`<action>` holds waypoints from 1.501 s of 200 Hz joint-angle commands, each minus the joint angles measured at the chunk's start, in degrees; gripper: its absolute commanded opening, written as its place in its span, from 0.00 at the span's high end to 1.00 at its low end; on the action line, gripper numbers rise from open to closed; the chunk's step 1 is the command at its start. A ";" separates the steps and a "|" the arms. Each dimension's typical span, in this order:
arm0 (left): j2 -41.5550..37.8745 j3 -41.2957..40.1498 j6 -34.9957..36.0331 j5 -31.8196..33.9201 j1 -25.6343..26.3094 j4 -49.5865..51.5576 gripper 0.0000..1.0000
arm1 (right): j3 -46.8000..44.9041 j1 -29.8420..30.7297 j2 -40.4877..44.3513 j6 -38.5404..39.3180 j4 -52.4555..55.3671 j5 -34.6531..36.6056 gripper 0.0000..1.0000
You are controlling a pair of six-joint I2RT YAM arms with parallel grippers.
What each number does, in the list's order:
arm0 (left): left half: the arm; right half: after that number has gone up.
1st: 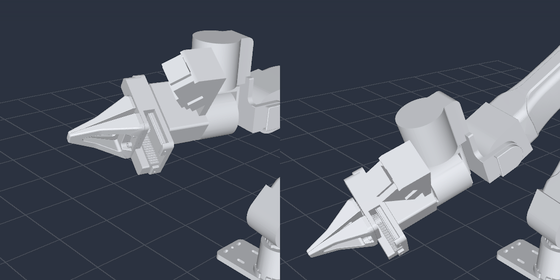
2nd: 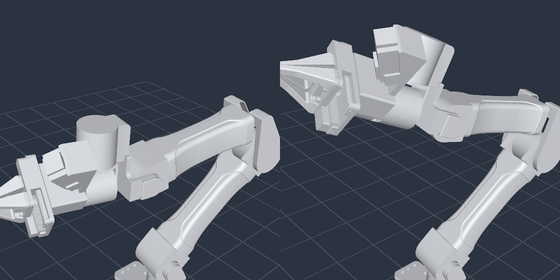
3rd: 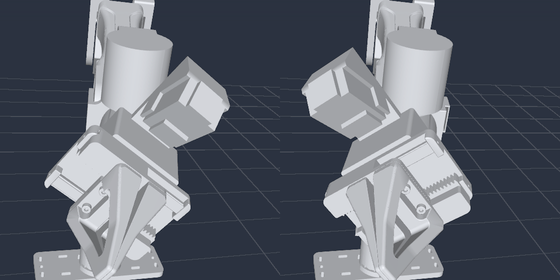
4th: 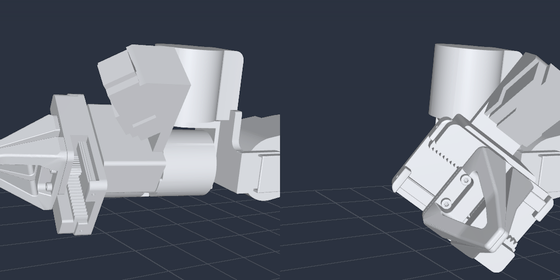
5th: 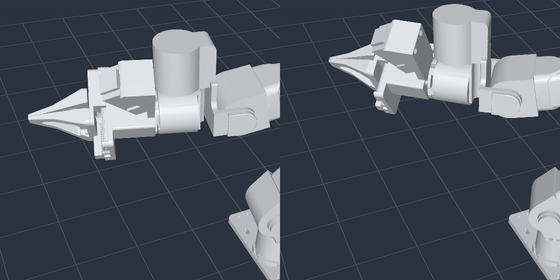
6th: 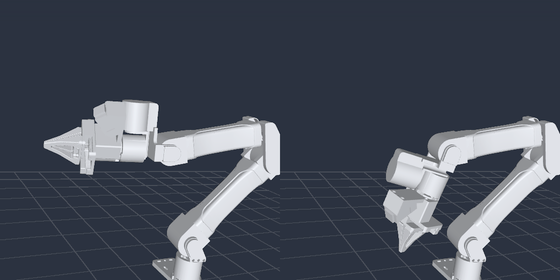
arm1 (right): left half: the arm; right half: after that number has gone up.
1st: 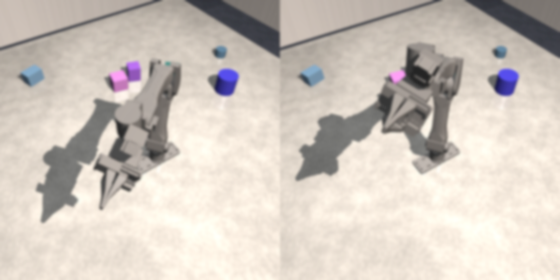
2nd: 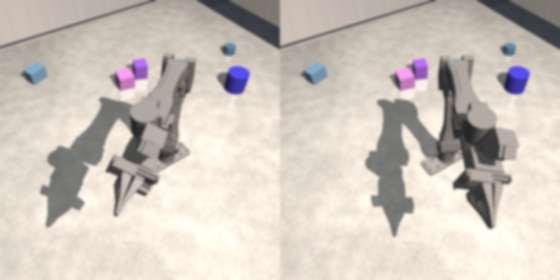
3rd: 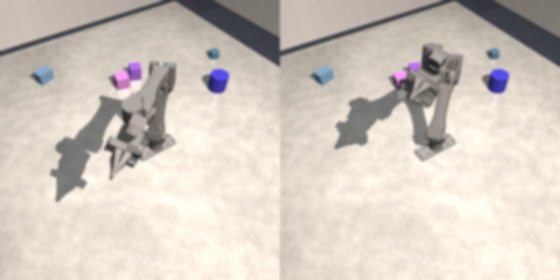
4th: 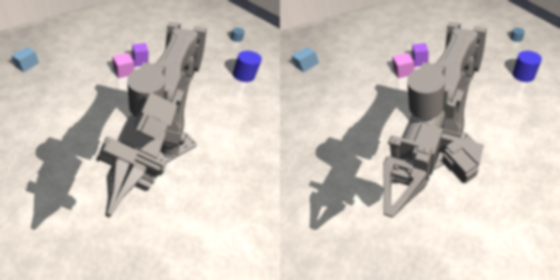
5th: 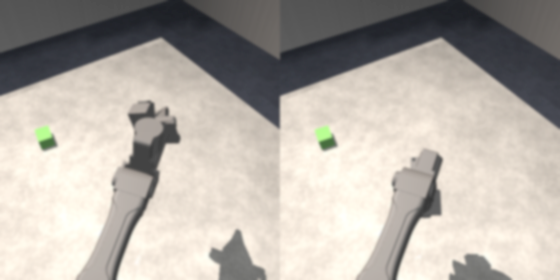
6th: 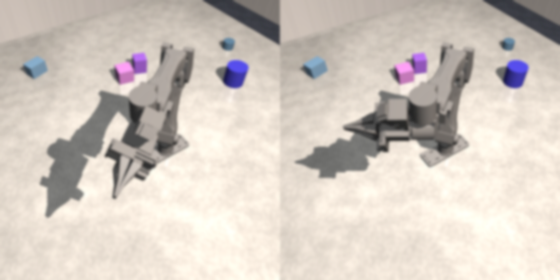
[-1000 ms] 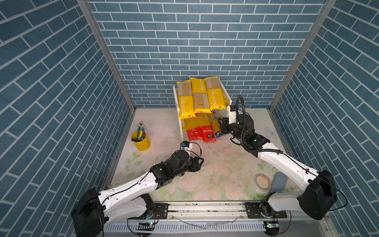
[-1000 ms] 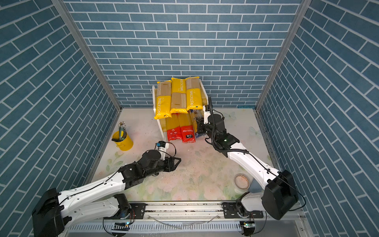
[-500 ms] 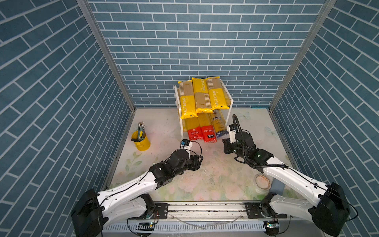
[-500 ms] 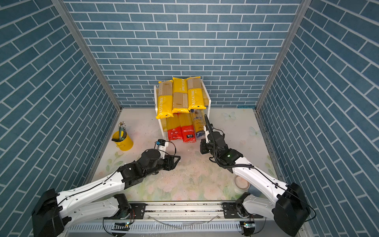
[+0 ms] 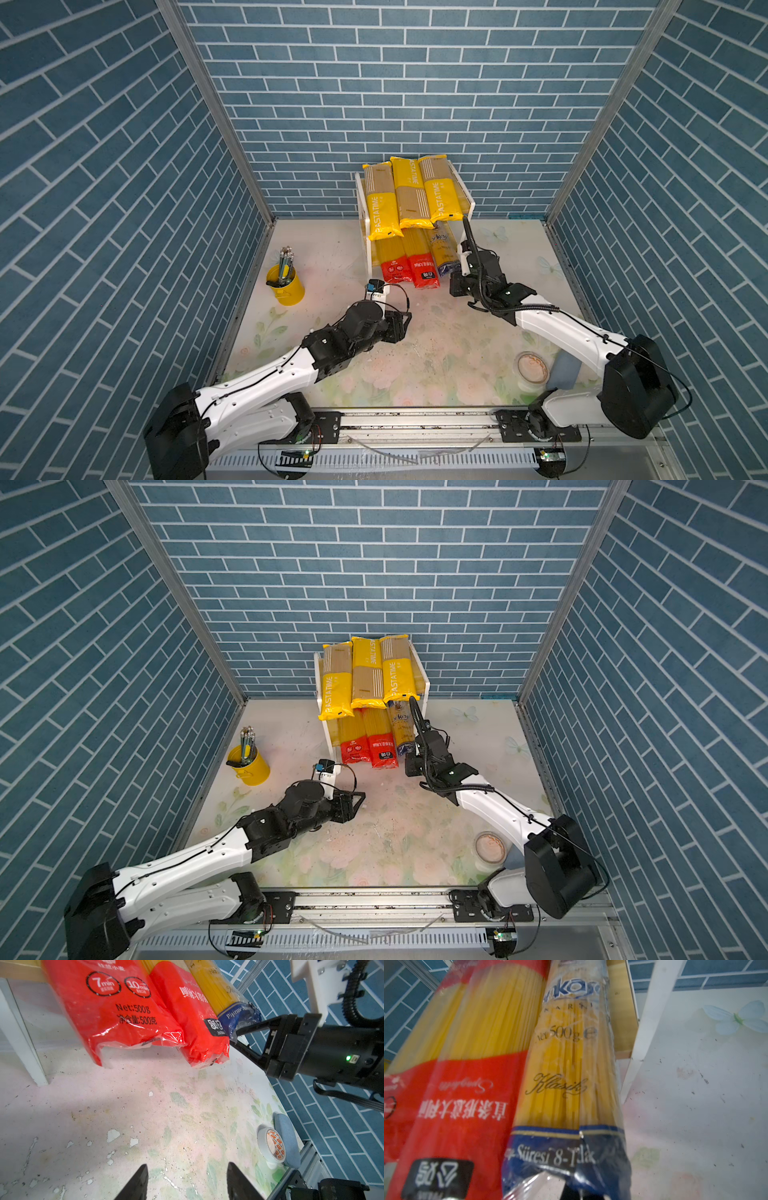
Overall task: Arrange pasta packages on shelves
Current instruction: Move the pasta bag to the shelf.
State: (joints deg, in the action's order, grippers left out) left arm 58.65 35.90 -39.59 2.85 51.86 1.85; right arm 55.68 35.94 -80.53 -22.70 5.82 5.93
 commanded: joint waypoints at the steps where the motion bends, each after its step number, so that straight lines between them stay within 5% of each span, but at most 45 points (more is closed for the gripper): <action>1: -0.99 0.22 0.72 0.66 -0.27 0.52 0.39 | 6.06 -0.43 -2.08 0.37 -1.34 -0.31 0.93; 60: -3.21 -0.08 1.04 1.98 -0.26 2.23 0.39 | 0.20 0.15 2.51 -3.36 0.45 -3.21 0.93; 142: -2.29 0.88 3.21 4.09 -0.26 4.03 0.39 | -6.97 10.52 7.40 -11.64 2.73 -4.46 0.93; 241: -4.80 -0.37 3.08 5.09 -0.26 6.03 0.39 | 3.42 7.79 -2.61 -9.05 -1.38 -3.91 0.94; 300: -7.68 2.53 8.02 9.79 -1.86 13.99 0.38 | -6.10 7.59 8.54 -7.25 11.25 -1.43 0.93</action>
State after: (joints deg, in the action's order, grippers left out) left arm 52.53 36.16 -35.40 9.28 51.27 10.07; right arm 54.15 44.03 -79.66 -32.21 8.69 1.23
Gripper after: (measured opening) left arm 0.619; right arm 0.065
